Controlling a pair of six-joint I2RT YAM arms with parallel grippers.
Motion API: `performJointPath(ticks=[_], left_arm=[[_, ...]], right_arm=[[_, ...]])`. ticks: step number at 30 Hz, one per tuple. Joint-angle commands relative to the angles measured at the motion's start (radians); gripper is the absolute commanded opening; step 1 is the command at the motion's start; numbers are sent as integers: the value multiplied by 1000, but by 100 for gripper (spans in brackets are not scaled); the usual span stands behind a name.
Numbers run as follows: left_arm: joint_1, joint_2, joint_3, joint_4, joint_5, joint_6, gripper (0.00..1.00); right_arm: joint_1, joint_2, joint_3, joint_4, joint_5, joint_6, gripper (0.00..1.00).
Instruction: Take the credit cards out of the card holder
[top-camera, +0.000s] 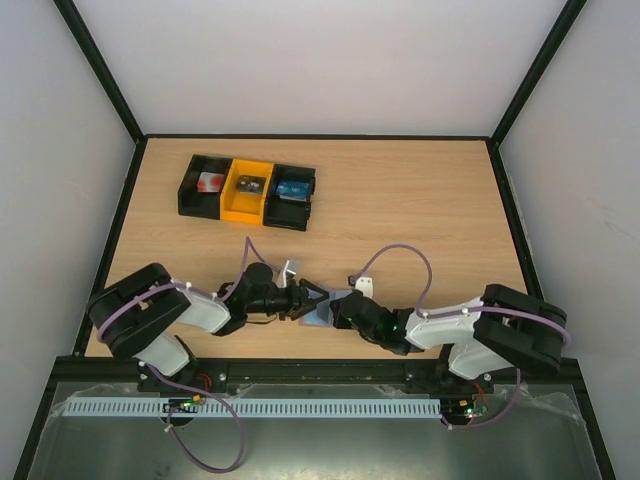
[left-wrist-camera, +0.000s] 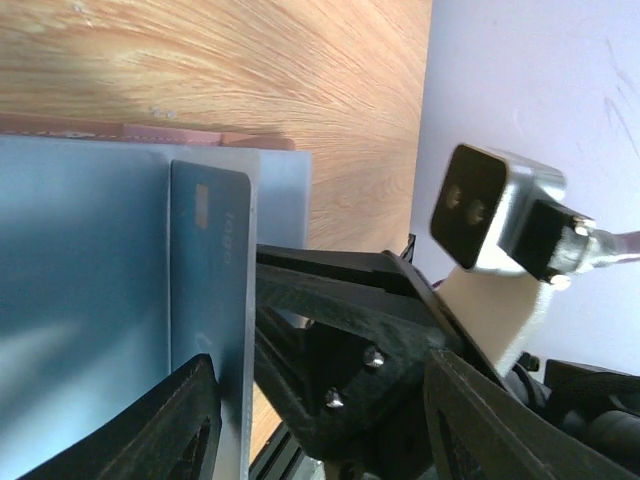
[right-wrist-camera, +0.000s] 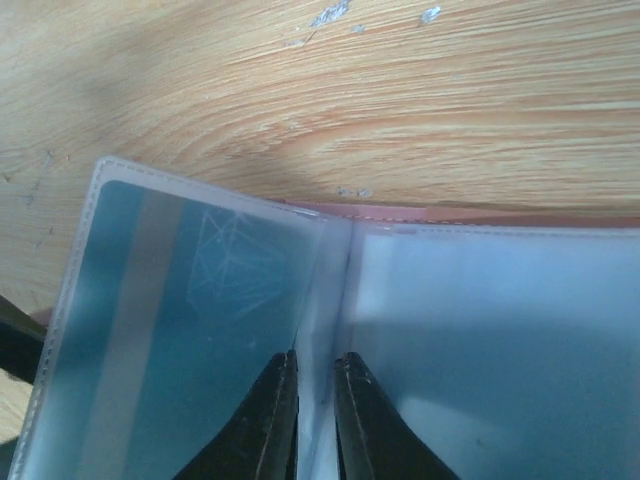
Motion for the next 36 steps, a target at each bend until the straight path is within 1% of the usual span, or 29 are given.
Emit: performJointPath(ticks=[1,5,9,11,15,18,23,26,30,33,36], left_arm=[[-15,45,28,62,12,1,56],[-26,73,50,53,8,18,56],[-45,83,85,37,3,31,56],[-56,86,107,15,-3,41,56],[-81,108,157,-19,-9,60,56],[-81,111,164,-37,-19,76,55],[-61,56,152,-149,-74,121,54],[-42,3,129,-220,-113,146,54],[-33,-73,140,-441,-218,217,54],[-31,-119,146,-547,-274,248,54],[-22,-139,144,-612,-310,259,54]], right_arm=[[2,-66,-22,-48,58,-3,15],[2,-125,-37,-78,84,2,21],[2,-176,-51,-122,110,12,22],[2,-217,-54,-172,134,22,22],[2,-350,-53,-305,196,49,23],[2,-443,-55,-389,231,64,26],[2,-540,-65,-399,214,65,28],[2,-549,-61,-389,197,58,28],[2,-514,-54,-328,138,32,28],[2,-438,-34,-276,75,9,27],[2,-348,-20,-219,18,-3,23]])
